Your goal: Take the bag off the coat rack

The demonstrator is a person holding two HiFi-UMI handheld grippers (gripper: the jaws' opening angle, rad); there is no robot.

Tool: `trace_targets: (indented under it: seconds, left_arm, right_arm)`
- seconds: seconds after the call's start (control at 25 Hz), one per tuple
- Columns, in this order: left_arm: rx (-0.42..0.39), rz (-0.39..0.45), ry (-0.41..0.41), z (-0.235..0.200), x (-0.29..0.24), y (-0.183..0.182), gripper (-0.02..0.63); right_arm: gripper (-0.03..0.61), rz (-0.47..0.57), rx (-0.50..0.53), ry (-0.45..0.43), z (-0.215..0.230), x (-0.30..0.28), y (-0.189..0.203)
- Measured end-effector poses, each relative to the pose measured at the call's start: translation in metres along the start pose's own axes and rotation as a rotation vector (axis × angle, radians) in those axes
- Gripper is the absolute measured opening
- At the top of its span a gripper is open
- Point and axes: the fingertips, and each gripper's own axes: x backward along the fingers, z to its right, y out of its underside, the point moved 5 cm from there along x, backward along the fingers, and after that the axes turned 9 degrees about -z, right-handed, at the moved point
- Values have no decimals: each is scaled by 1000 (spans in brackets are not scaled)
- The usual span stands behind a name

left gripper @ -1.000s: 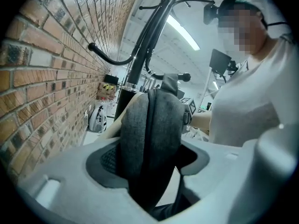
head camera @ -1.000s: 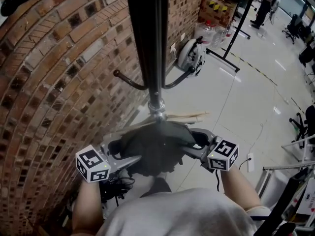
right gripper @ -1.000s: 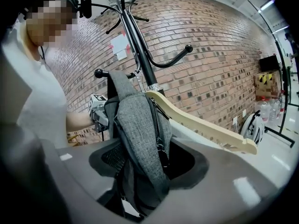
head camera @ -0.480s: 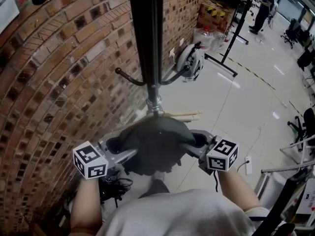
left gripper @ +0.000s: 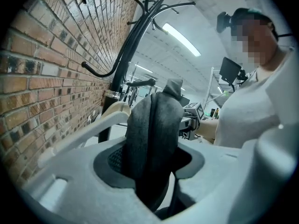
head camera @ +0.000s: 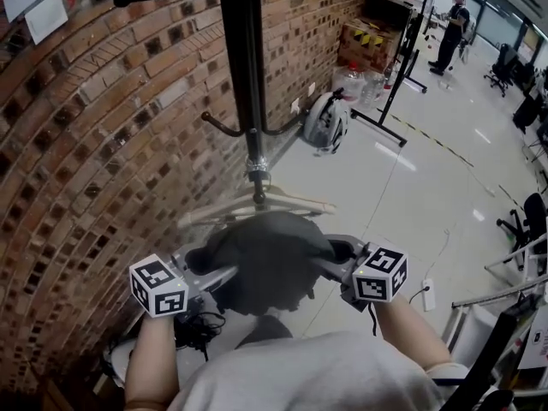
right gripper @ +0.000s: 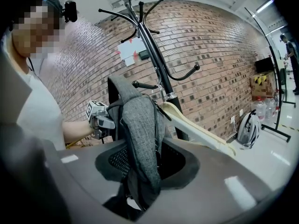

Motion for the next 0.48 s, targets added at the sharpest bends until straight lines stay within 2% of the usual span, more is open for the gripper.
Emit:
trace_targets:
  seconds: [0.2,0.48]
  left_arm:
    - [4,2,-39,55,5,22,192]
    - [62,13,-65,130,15,50,192]
  right_arm:
    - [144,0,-5,-42,-32,28,31]
    - [147,-27,-20,-114,-78,71,64]
